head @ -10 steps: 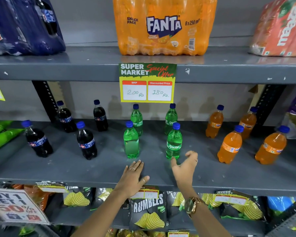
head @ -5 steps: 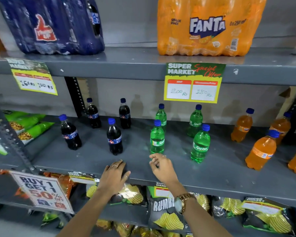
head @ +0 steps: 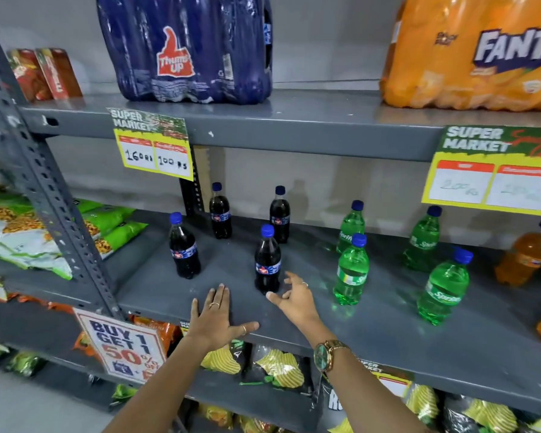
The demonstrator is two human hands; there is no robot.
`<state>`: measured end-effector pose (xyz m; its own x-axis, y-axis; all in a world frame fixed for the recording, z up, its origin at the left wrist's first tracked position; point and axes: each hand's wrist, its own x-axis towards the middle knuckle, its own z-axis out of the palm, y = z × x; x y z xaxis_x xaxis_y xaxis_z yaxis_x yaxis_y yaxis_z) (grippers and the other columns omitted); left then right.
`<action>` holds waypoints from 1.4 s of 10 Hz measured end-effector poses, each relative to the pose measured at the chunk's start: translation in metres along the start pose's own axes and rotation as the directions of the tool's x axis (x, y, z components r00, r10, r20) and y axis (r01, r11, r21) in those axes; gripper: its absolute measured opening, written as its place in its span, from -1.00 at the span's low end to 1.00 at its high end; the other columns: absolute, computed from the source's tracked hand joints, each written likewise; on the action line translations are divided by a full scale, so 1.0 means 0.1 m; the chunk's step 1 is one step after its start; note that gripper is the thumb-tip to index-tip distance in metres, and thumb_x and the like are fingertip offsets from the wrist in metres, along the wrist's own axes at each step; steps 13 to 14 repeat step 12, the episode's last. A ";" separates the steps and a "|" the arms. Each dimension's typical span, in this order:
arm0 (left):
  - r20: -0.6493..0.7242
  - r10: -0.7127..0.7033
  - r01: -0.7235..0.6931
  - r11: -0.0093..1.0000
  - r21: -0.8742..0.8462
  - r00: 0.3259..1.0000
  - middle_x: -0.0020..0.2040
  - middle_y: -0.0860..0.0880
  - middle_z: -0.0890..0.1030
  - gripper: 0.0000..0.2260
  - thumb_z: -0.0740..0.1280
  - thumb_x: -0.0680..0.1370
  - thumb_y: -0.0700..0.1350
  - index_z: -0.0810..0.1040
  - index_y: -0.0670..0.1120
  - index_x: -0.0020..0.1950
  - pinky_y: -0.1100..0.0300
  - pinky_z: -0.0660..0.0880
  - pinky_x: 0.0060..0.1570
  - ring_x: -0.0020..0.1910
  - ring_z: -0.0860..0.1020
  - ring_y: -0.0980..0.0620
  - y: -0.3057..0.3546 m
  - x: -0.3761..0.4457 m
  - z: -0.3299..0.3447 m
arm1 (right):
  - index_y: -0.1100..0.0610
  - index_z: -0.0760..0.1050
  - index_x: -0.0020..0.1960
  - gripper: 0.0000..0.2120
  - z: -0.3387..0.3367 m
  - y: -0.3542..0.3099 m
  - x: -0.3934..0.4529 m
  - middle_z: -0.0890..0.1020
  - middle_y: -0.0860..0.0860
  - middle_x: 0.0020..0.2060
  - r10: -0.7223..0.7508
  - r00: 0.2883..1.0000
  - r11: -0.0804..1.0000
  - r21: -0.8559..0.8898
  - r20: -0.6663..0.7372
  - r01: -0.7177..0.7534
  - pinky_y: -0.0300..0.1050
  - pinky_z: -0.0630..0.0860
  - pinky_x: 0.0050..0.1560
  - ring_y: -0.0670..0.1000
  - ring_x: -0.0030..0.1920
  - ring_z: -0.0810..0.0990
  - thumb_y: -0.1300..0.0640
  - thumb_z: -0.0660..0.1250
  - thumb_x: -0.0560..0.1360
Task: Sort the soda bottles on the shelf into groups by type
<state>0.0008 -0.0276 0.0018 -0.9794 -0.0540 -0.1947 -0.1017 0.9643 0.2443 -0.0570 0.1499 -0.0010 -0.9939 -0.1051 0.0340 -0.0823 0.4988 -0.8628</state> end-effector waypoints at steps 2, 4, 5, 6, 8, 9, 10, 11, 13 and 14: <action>0.050 -0.002 0.002 1.000 -0.013 0.999 0.56 -0.03 -0.23 0.21 -0.03 0.09 0.61 -0.25 -0.12 0.51 -0.17 -0.27 0.46 0.52 -0.23 -0.02 -0.01 0.07 -0.01 | 0.05 0.39 0.01 -0.62 0.16 -0.01 0.15 0.49 0.05 -0.18 -0.072 0.995 0.997 0.019 -0.062 0.074 -0.11 0.39 -0.14 0.04 -0.15 0.43 0.08 0.50 0.30; 0.053 0.001 0.000 1.000 -0.013 0.999 0.56 -0.03 -0.23 0.12 0.11 0.24 0.54 -0.25 -0.13 0.51 -0.17 -0.27 0.46 0.52 -0.24 -0.01 -0.04 0.07 0.00 | 0.04 0.41 0.02 -0.68 0.24 -0.04 0.21 0.46 -0.04 -0.30 -0.102 0.994 0.995 0.022 -0.031 0.102 -0.25 0.38 -0.24 -0.04 -0.26 0.43 0.10 0.47 0.35; 0.049 0.005 -0.004 1.000 -0.010 0.999 0.56 -0.03 -0.23 0.09 0.14 0.28 0.51 -0.24 -0.13 0.52 -0.18 -0.27 0.45 0.52 -0.24 -0.02 -0.05 0.08 0.01 | 0.13 0.43 0.12 -0.64 0.23 -0.08 0.21 0.41 -0.14 -0.38 -0.104 0.995 0.995 0.012 -0.003 0.104 -0.44 0.35 -0.39 -0.17 -0.36 0.41 0.15 0.45 0.37; 0.039 0.006 -0.006 1.000 -0.008 0.999 0.56 -0.03 -0.22 0.06 0.16 0.32 0.49 -0.24 -0.13 0.52 -0.18 -0.26 0.45 0.52 -0.24 -0.01 -0.05 0.08 0.01 | 0.13 0.43 0.15 -0.62 0.21 -0.10 0.20 0.40 -0.12 -0.42 -0.098 0.995 0.995 -0.022 0.012 0.098 -0.43 0.32 -0.44 -0.16 -0.40 0.40 0.13 0.45 0.38; 0.024 0.011 -0.011 1.000 -0.016 1.000 0.56 -0.03 -0.21 0.05 0.14 0.32 0.49 -0.23 -0.12 0.52 -0.18 -0.26 0.45 0.52 -0.24 -0.02 -0.04 0.06 0.02 | 0.15 0.43 0.13 -0.58 0.21 -0.11 0.19 0.45 -0.08 -0.43 -0.045 0.999 0.999 0.019 0.005 0.045 -0.45 0.34 -0.43 -0.13 -0.39 0.43 0.15 0.49 0.33; 0.013 0.011 -0.010 1.000 -0.011 1.000 0.56 -0.03 -0.21 0.04 0.14 0.33 0.49 -0.23 -0.13 0.52 -0.18 -0.26 0.45 0.52 -0.24 -0.02 -0.05 0.07 0.02 | 0.14 0.37 0.21 -0.47 0.19 -0.14 0.16 0.52 -0.06 -0.26 -0.009 1.000 0.998 0.070 0.019 0.008 -0.37 0.38 -0.32 -0.11 -0.32 0.47 0.17 0.50 0.32; 0.023 0.006 -0.005 1.000 -0.009 1.000 0.56 -0.04 -0.22 0.03 0.11 0.33 0.49 -0.23 -0.13 0.52 -0.18 -0.25 0.45 0.52 -0.23 -0.03 -0.03 0.04 0.00 | 0.15 0.29 0.29 -0.39 0.14 -0.17 0.06 0.45 0.00 0.07 0.034 0.999 0.994 0.101 -0.013 -0.032 -0.20 0.39 -0.14 -0.01 -0.19 0.49 0.19 0.49 0.33; 0.019 -0.005 0.005 1.000 0.011 1.000 0.56 -0.05 -0.23 0.04 0.05 0.30 0.52 -0.23 -0.12 0.52 -0.18 -0.23 0.46 0.53 -0.22 -0.05 0.00 0.00 0.00 | 0.14 0.35 0.24 -0.49 0.05 -0.18 -0.06 0.47 0.05 0.09 -0.021 0.998 0.999 0.033 -0.061 0.023 -0.16 0.40 -0.10 0.01 -0.19 0.47 0.20 0.46 0.36; -0.064 -0.007 0.012 0.997 0.079 0.998 0.56 -0.06 -0.23 -0.06 0.05 0.40 0.45 -0.20 -0.12 0.52 -0.17 -0.17 0.47 0.53 -0.20 -0.08 0.07 -0.08 0.02 | 0.15 0.43 0.14 -0.67 -0.15 -0.17 -0.24 0.54 0.10 0.03 -0.162 0.978 0.982 -0.118 -0.130 0.147 -0.13 0.43 -0.07 0.02 -0.24 0.46 0.24 0.38 0.41; -0.064 -0.007 0.012 0.997 0.079 0.998 0.56 -0.06 -0.23 -0.06 0.05 0.40 0.45 -0.20 -0.12 0.52 -0.17 -0.17 0.47 0.53 -0.20 -0.08 0.07 -0.08 0.02 | 0.15 0.43 0.14 -0.67 -0.15 -0.17 -0.24 0.54 0.10 0.03 -0.162 0.978 0.982 -0.118 -0.130 0.147 -0.13 0.43 -0.07 0.02 -0.24 0.46 0.24 0.38 0.41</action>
